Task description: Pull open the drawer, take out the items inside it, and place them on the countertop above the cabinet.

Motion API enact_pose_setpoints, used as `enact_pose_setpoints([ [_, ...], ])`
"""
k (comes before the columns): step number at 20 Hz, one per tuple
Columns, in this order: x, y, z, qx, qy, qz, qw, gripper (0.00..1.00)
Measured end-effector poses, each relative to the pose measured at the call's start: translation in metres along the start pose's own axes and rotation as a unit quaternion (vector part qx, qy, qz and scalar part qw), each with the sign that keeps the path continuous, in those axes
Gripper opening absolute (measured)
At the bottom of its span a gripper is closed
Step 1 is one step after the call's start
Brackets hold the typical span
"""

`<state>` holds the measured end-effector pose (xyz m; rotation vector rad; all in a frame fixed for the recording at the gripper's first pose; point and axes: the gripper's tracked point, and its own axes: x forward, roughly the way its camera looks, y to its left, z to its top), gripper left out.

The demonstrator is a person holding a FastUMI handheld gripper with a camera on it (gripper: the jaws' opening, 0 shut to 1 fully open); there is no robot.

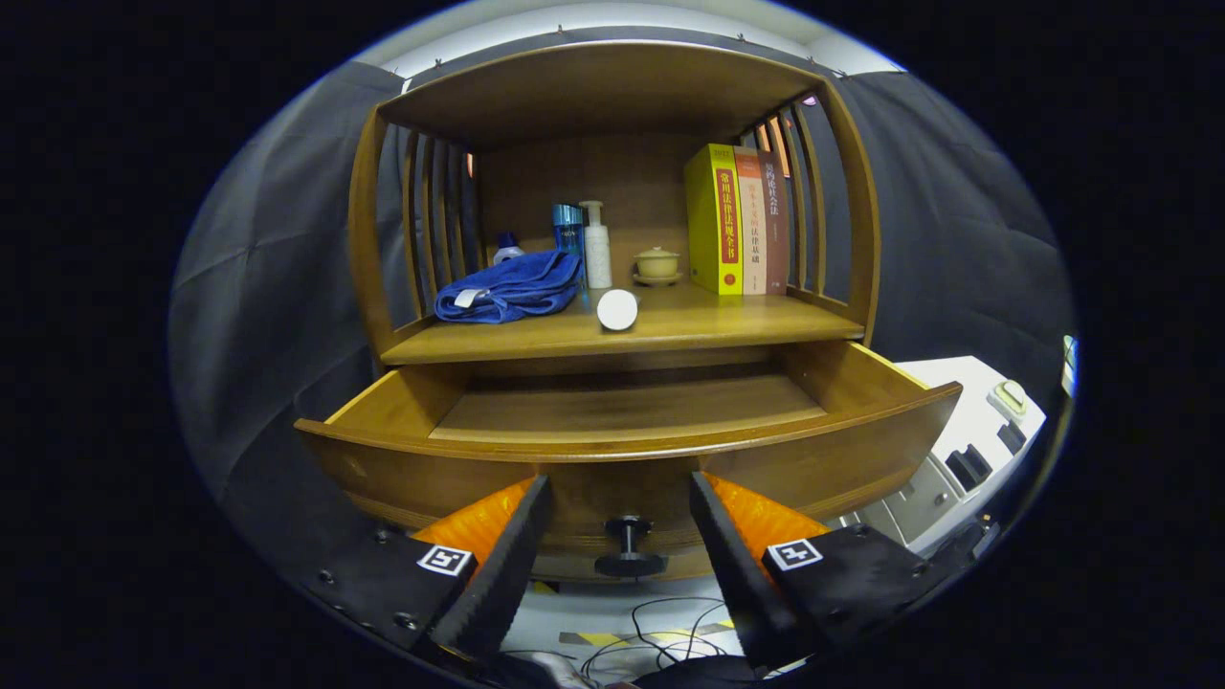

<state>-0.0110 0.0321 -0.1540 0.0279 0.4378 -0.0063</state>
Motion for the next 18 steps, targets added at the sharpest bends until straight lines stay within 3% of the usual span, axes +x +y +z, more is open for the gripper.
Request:
enact_pose_setpoints([
  [11,0.072,-0.001,0.034,0.013,-0.016,0.007,1.000,0.96],
  [18,0.107,-0.003,0.046,-0.011,-0.035,-0.001,0.999,0.96],
])
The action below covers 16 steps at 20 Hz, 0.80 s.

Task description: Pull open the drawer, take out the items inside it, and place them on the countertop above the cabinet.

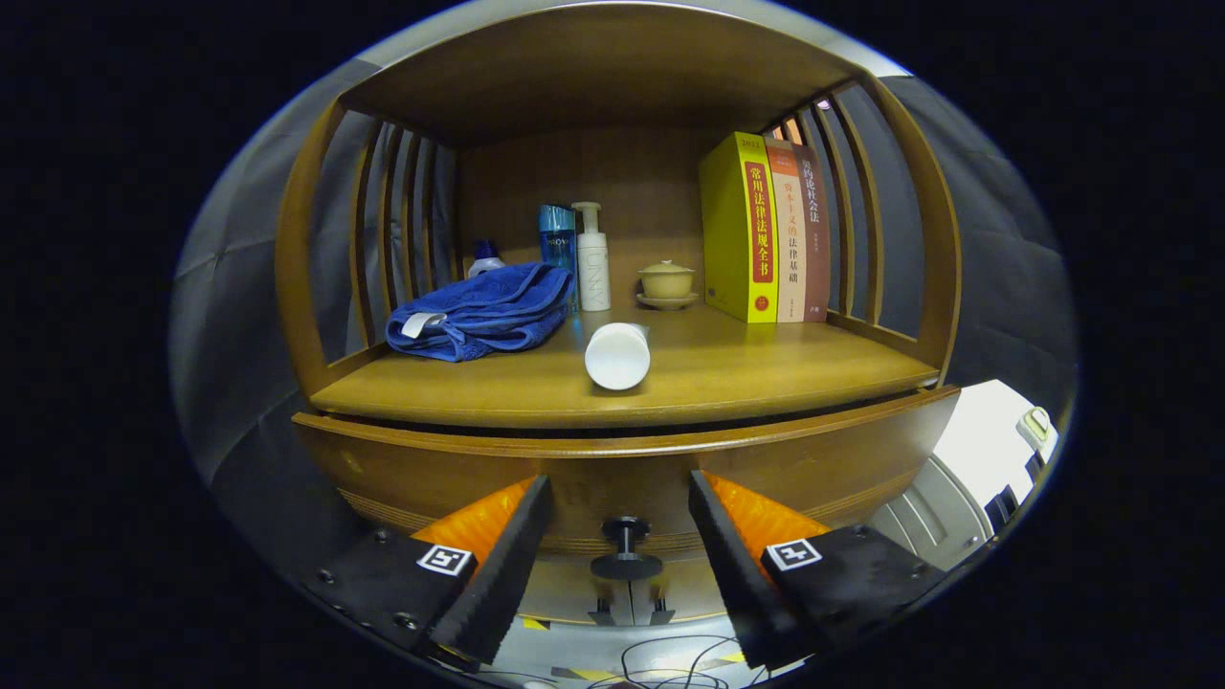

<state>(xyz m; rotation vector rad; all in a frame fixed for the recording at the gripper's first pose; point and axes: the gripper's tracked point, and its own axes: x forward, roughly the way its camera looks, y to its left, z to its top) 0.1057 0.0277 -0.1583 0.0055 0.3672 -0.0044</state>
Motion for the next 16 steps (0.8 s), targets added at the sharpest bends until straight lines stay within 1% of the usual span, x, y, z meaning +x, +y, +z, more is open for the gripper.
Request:
enact_pose_setpoints([
  [7,0.009,-0.004,-0.003,0.011,-0.005,0.000,1.000,0.96],
  [9,0.011,-0.006,-0.008,0.013,0.006,0.008,1.000,0.97],
  [12,-0.002,-0.009,0.000,0.023,-0.008,0.016,1.000,0.96],
  [16,-0.037,-0.011,0.013,-0.002,-0.035,0.015,0.999,0.96],
])
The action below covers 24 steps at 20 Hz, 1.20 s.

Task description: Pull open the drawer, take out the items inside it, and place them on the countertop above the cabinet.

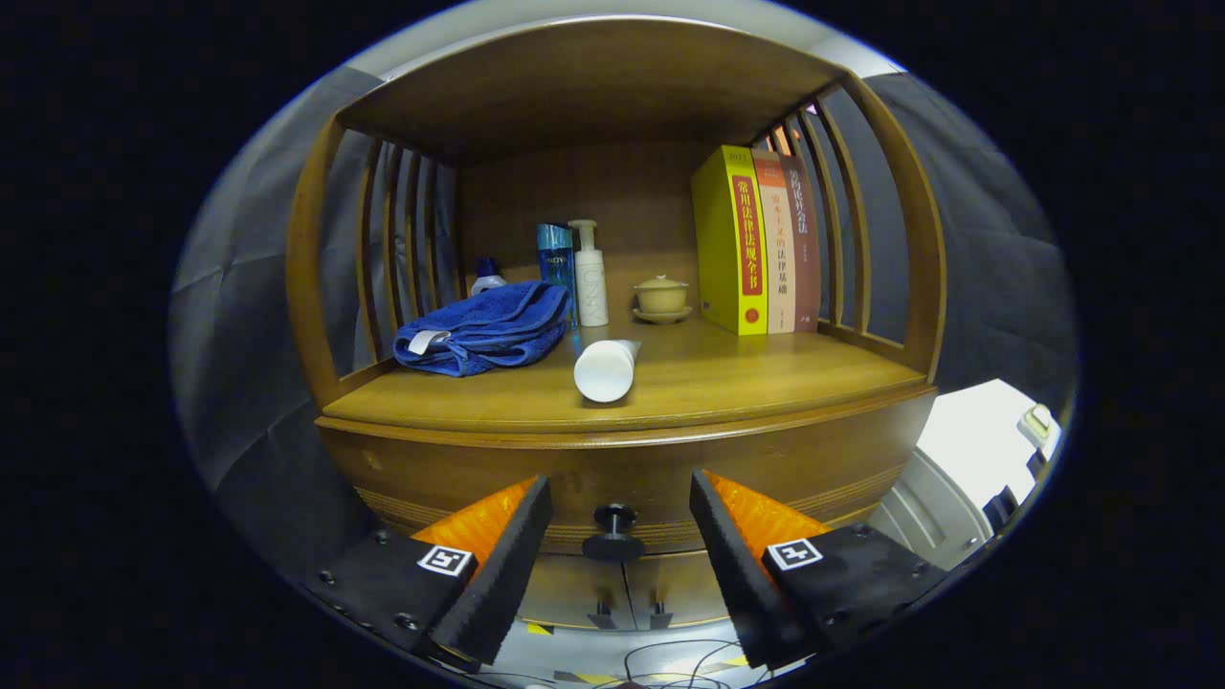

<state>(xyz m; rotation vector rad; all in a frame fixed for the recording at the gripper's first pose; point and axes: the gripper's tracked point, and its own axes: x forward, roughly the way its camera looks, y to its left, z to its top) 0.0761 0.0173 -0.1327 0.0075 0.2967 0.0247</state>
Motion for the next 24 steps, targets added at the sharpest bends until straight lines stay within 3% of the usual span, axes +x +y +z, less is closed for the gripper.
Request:
enact_pose_setpoints([
  [7,-0.066,0.015,0.032,-0.017,-0.052,0.011,0.998,0.96],
  [14,-0.120,0.006,0.036,-0.007,-0.083,-0.006,0.997,0.96],
  [24,-0.151,-0.001,0.062,-0.031,-0.121,-0.022,0.992,0.96],
])
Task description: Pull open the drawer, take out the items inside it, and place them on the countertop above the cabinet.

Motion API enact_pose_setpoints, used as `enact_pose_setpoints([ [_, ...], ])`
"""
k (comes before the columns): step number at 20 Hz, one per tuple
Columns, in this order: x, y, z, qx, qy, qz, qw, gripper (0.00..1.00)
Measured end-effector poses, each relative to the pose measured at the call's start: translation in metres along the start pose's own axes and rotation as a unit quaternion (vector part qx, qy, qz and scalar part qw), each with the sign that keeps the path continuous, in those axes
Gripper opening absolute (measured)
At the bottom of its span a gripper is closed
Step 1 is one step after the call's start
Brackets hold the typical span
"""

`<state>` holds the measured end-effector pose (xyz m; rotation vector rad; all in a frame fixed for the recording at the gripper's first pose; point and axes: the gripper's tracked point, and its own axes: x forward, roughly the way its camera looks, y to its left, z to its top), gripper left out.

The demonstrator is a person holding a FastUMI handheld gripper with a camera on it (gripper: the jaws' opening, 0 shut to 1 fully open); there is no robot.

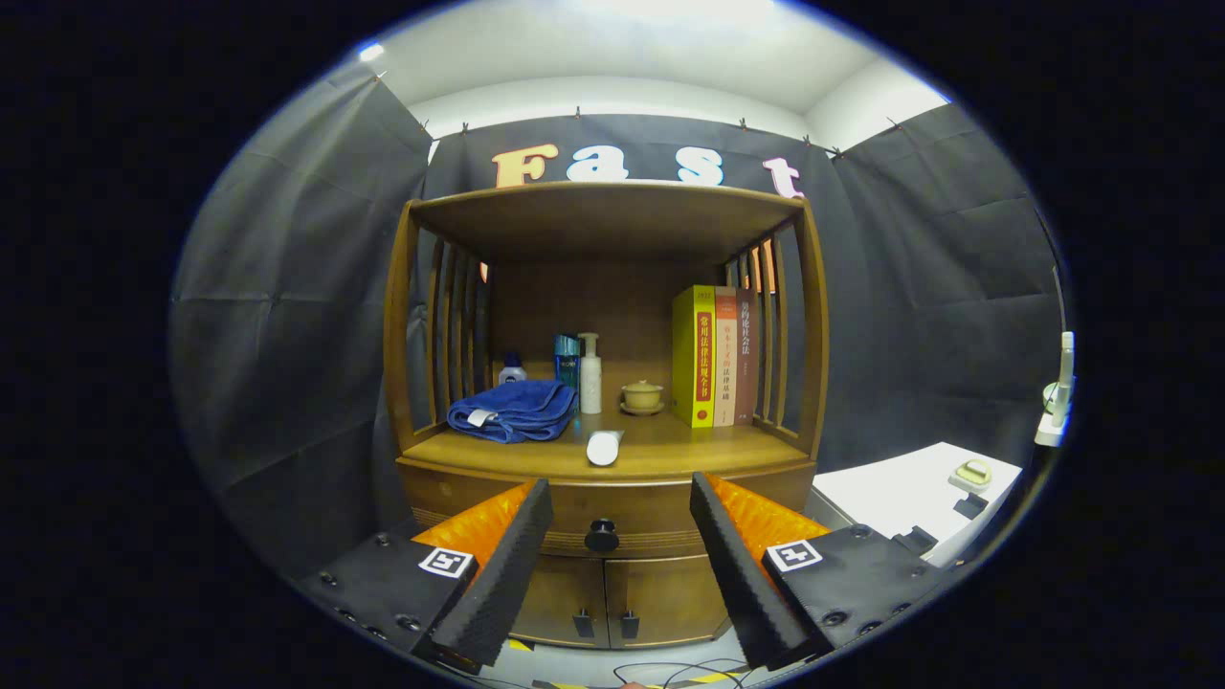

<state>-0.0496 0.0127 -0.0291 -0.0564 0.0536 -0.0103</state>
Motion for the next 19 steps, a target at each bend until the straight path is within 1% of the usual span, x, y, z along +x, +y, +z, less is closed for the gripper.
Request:
enact_pose_setpoints([
  [9,0.0036,0.0057,0.0014,-0.009,0.000,0.003,1.000,0.97],
  [19,0.0072,0.0030,-0.0049,0.003,0.008,0.003,1.000,0.97],
])
